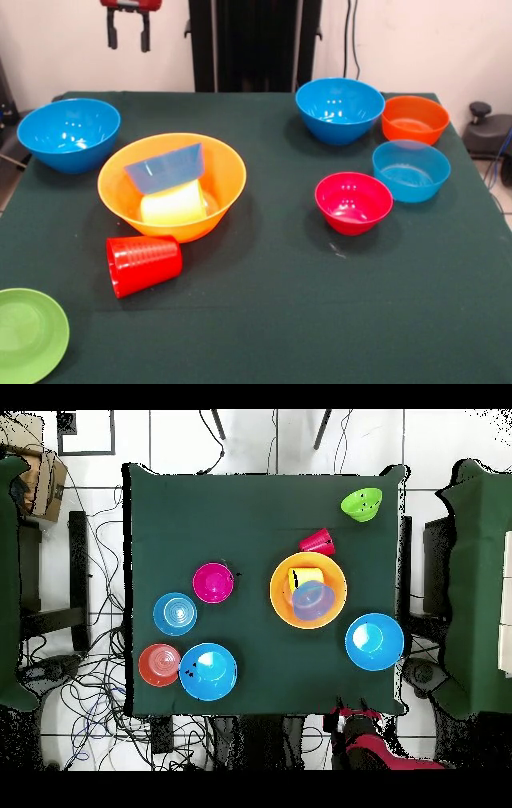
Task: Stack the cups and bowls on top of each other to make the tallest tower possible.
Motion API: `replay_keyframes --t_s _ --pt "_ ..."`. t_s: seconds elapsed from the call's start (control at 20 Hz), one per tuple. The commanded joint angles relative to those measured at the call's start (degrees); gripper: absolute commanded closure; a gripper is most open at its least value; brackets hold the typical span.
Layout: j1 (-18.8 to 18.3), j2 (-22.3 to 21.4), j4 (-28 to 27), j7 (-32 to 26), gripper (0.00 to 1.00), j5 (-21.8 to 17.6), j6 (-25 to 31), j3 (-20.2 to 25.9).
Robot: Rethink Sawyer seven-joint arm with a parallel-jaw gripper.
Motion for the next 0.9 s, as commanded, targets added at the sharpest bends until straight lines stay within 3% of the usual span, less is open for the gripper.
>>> replay_keyframes --t_s 0.05,0.65,0.8,0.9 --pt "1.3 3.2 0.8 1.8 0.0 1.2 6.8 5.7" --pt "-0.4 3.4 0.0 -0.8 0.0 0.3 8.8 9.7" --pt "-0.3 2.9 0.0 -4.3 0.0 -1.2 11.1 11.6" --pt "-0.1 3.5 -0.9 -10.1 0.0 -4.4 13.2 15.4"
